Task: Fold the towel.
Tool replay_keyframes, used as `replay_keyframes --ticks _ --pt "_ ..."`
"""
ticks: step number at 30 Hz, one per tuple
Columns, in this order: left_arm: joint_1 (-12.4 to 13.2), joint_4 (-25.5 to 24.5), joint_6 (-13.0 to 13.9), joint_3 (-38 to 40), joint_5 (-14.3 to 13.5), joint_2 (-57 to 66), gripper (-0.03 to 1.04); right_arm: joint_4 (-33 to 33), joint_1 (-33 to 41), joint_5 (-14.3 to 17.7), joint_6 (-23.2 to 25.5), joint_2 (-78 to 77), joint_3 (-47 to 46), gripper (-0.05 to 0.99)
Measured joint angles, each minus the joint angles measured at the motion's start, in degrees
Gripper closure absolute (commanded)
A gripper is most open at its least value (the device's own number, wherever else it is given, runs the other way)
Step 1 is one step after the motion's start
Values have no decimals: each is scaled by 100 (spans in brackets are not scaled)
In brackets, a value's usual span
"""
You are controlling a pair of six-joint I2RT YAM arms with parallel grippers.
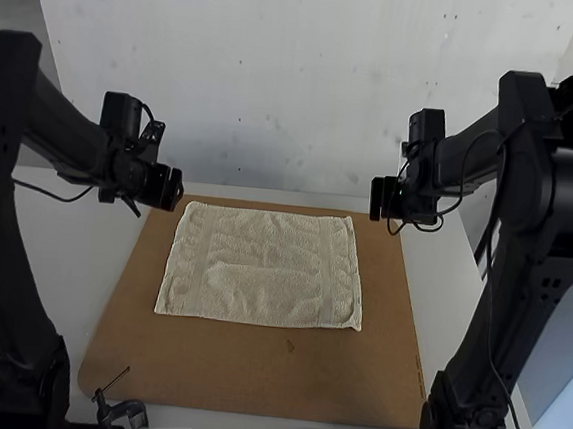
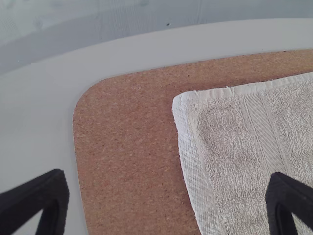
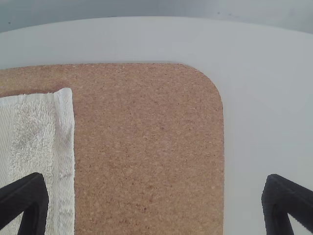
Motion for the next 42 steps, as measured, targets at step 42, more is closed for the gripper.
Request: replay_keyframes --ticks 42 --pt "240 -1617 382 2380 155 2376 12 -1805 579 -1189 328 3121 3154 14"
